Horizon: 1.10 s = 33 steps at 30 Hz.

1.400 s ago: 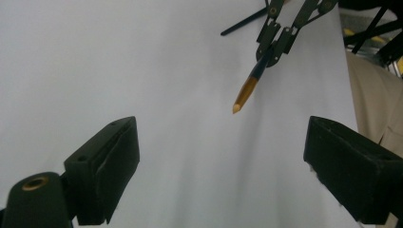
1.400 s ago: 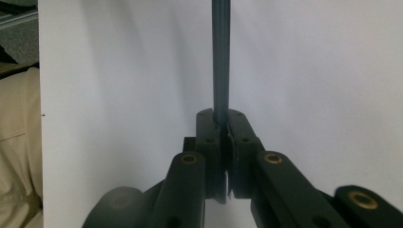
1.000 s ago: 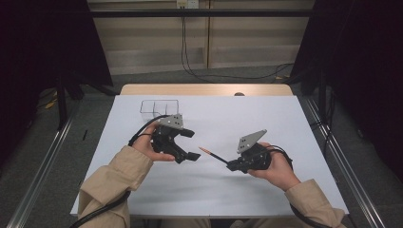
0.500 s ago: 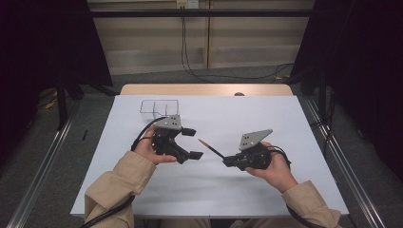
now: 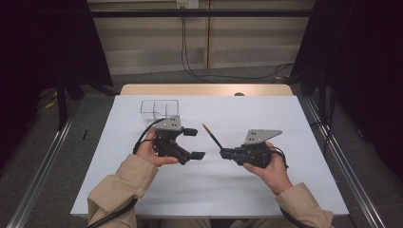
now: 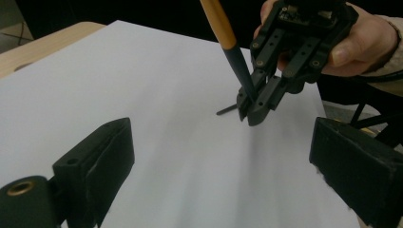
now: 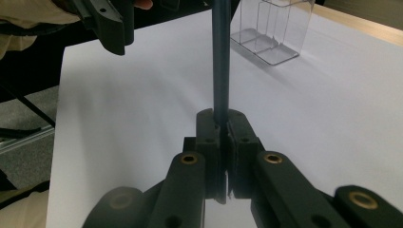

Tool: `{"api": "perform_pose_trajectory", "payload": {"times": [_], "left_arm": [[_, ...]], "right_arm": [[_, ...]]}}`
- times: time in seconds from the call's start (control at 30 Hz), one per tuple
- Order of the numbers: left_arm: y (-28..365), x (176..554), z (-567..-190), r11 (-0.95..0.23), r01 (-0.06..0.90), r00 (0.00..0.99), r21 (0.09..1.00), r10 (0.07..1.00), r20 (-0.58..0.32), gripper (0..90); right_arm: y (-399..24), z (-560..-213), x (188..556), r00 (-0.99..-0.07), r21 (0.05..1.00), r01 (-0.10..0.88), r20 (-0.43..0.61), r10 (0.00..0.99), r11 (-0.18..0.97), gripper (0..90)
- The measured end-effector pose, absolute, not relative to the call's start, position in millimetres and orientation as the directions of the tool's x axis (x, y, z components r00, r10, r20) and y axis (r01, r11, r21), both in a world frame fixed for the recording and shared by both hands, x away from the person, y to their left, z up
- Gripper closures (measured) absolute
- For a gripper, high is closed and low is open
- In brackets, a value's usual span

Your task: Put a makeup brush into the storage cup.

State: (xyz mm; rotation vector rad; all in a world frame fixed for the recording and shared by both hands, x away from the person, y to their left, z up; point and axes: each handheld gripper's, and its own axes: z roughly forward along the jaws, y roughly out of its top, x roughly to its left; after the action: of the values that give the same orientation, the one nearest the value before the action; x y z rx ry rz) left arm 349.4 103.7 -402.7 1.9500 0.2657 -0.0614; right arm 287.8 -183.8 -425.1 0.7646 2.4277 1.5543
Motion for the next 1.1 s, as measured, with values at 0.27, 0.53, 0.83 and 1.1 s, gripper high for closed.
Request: {"api": "perform_pose_trajectory", "payload": {"times": [0.27, 0.53, 0.83, 1.1], "left_arm": [[103, 349, -402, -0.307, 0.222, 0.970, 0.926, 0.166, -0.177, 8.3], [104, 349, -403, -0.256, 0.237, 0.965, 0.937, 0.178, -0.195, 13.7], [107, 351, -401, -0.180, 0.277, 0.950, 0.944, 0.198, -0.241, 34.7], [105, 352, -401, -0.158, 0.278, 0.954, 0.947, 0.162, -0.253, 50.2]], "right_arm": [[-177, -432, 286, -0.854, 0.896, 0.333, 0.154, 0.497, 0.295, 85.7], [-174, -435, 286, -0.852, 0.898, 0.339, 0.166, 0.497, 0.280, 85.7], [-172, -434, 286, -0.853, 0.902, 0.333, 0.163, 0.495, 0.277, 85.7], [-171, -434, 286, -0.853, 0.899, 0.332, 0.157, 0.498, 0.285, 85.7]]}}
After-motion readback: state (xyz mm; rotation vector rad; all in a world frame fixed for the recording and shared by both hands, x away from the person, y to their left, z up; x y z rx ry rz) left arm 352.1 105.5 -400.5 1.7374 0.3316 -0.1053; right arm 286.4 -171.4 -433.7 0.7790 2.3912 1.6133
